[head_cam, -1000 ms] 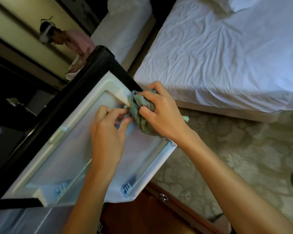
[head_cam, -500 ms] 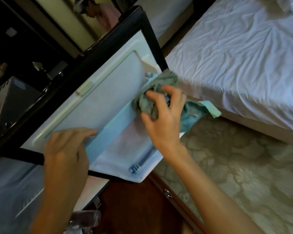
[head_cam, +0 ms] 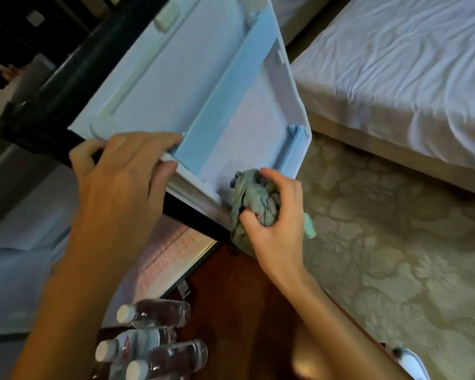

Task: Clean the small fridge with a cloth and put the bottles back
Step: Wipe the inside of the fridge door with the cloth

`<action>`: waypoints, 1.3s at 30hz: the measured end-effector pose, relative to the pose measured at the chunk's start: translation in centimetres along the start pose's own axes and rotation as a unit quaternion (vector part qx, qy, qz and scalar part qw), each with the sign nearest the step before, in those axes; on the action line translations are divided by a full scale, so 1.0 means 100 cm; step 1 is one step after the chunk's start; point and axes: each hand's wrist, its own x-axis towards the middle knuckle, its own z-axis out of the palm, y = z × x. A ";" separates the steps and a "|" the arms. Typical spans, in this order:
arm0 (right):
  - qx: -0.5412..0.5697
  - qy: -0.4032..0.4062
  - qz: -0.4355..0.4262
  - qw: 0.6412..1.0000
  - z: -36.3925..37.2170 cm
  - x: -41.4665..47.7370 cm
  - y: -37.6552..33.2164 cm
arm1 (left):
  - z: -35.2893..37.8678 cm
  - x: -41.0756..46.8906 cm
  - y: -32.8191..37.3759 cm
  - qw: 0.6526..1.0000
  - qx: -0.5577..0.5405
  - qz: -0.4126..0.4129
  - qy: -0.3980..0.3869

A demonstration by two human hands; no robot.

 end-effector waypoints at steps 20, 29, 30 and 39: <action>-0.194 0.090 -0.388 0.896 0.069 0.018 -0.035 | -0.026 0.014 -0.062 0.989 0.072 0.069 0.112; -0.292 0.151 -0.465 0.822 0.103 0.026 -0.030 | -0.017 0.014 -0.055 0.980 0.165 0.056 0.093; -0.303 0.139 -0.452 0.827 0.104 0.026 -0.029 | -0.017 0.014 -0.053 0.979 0.172 0.054 0.093; -0.261 -0.027 -0.385 0.885 0.094 0.034 -0.033 | -0.007 0.018 -0.053 0.954 0.278 0.084 0.069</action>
